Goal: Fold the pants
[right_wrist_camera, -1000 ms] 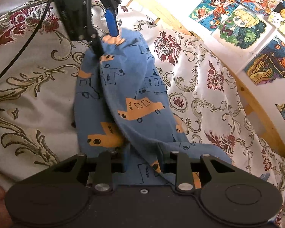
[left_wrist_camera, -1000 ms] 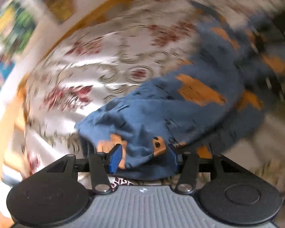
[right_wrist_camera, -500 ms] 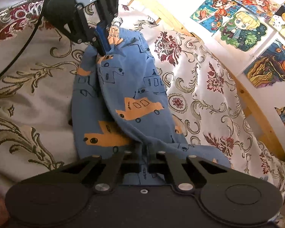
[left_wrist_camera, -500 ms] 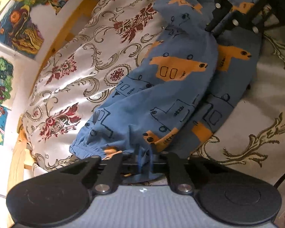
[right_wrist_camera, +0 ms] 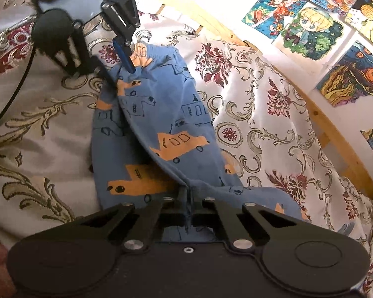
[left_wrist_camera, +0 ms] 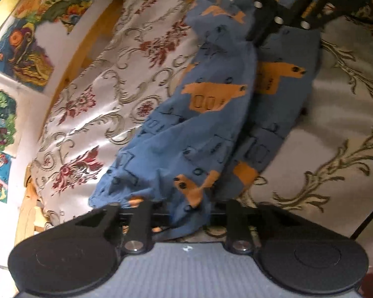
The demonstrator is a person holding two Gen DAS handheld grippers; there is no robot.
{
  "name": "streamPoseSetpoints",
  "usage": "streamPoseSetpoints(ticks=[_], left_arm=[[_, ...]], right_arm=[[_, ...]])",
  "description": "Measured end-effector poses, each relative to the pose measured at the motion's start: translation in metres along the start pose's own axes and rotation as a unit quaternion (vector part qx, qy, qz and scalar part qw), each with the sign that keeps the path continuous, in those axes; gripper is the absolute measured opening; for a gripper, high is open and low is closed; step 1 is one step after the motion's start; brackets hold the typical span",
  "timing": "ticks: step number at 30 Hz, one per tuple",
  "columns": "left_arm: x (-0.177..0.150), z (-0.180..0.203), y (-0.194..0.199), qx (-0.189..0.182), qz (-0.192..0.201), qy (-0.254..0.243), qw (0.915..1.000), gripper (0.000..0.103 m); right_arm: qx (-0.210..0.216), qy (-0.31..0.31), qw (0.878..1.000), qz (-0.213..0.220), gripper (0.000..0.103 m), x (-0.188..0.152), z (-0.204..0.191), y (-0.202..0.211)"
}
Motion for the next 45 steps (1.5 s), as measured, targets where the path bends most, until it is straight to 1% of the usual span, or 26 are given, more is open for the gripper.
streamPoseSetpoints(ticks=[2,4,5,9,10,12,14,15,17,20,22,24,26,27,28,29,30,33,36,41,43,44,45], left_arm=[[0.001,0.001,-0.001,0.001,-0.001,-0.002,1.0,0.039],[0.001,0.0,0.0,-0.006,0.003,0.0,1.0,0.047],[0.002,0.0,0.0,-0.003,0.005,-0.004,1.0,0.048],[0.004,0.002,-0.004,0.0,0.001,-0.015,0.9999,0.045],[0.004,0.003,-0.005,0.001,-0.002,-0.019,0.9998,0.043],[0.005,0.004,-0.007,-0.003,-0.006,-0.023,0.9997,0.011],[0.005,0.003,-0.009,0.002,-0.011,-0.015,0.9998,0.007],[0.005,0.002,-0.009,0.012,-0.01,-0.013,0.9998,0.004],[0.005,0.002,-0.007,0.041,-0.006,-0.025,0.9988,0.001],[0.006,0.003,-0.005,0.103,0.01,-0.067,0.9924,0.001],[0.009,0.0,-0.002,0.128,0.017,-0.078,0.9886,0.001],[0.012,-0.005,0.002,0.156,0.034,-0.09,0.983,0.001],[0.013,-0.007,0.01,0.195,0.062,-0.116,0.9719,0.001],[0.011,-0.004,0.014,0.215,0.082,-0.142,0.9626,0.001],[0.009,0.002,0.016,0.227,0.096,-0.172,0.9539,0.001],[0.005,0.009,0.015,0.228,0.1,-0.197,0.9481,0.001],[0.001,0.015,0.012,0.223,0.1,-0.212,0.9463,0.001],[-0.013,0.03,0.002,0.203,0.084,-0.232,0.9478,0.001],[-0.022,0.034,0.0,0.185,0.074,-0.233,0.9518,0.001],[-0.028,0.039,-0.001,0.157,0.053,-0.212,0.9631,0.001],[-0.031,0.041,0.001,0.134,0.05,-0.207,0.9678,0.001],[-0.032,0.043,0.0,0.125,0.048,-0.209,0.9687,0.002],[-0.033,0.044,0.0,0.118,0.046,-0.211,0.9692,0.005]], right_arm=[[0.0,-0.002,1.0,0.001,0.001,0.0,0.001,0.0],[-0.001,-0.003,1.0,0.001,0.001,0.001,0.001,0.0],[-0.001,-0.004,1.0,0.002,0.001,0.001,0.001,0.001],[-0.002,-0.009,1.0,0.004,0.001,0.002,0.002,0.001],[-0.002,-0.01,1.0,0.004,0.001,0.002,0.003,0.001],[0.0,-0.011,1.0,0.004,0.001,0.002,0.003,0.001],[0.003,-0.009,1.0,0.002,0.001,0.002,0.002,0.001],[0.005,-0.008,1.0,0.001,0.001,0.002,0.001,0.001],[0.007,-0.006,1.0,0.001,0.0,0.001,0.001,0.001],[0.011,-0.005,1.0,0.004,0.0,0.003,0.0,0.002],[0.015,-0.005,1.0,0.006,0.0,0.005,-0.001,0.004],[0.021,-0.002,1.0,0.008,0.0,0.008,-0.003,0.008],[0.031,0.003,0.999,0.008,0.0,0.009,-0.008,0.012],[0.04,0.009,0.999,0.006,0.0,0.01,-0.011,0.014],[0.045,0.015,0.999,0.002,0.0,0.01,-0.015,0.013],[0.05,0.025,0.998,-0.004,0.0,0.01,-0.019,0.012],[0.054,0.031,0.998,-0.008,0.0,0.009,-0.022,0.011],[0.062,0.045,0.997,-0.019,0.0,0.009,-0.032,0.006],[0.067,0.052,0.996,-0.019,0.0,0.012,-0.037,0.008],[0.082,0.064,0.994,-0.032,0.0,0.01,-0.042,0.006],[0.092,0.063,0.993,-0.039,0.0,0.009,-0.043,0.006],[0.1,0.06,0.992,-0.042,0.0,0.008,-0.044,0.005],[0.094,0.062,0.993,-0.038,0.0,0.007,-0.045,0.005]])
Point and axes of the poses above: each gripper's, at about its wrist camera, not at the fingertips, and y roughly against the way its jaws point, z to its right, x to its top, the point moved 3 cm from there along -y, roughly the way its jaws point, and after that the axes turned 13 degrees about x, right-handed, at the moved point
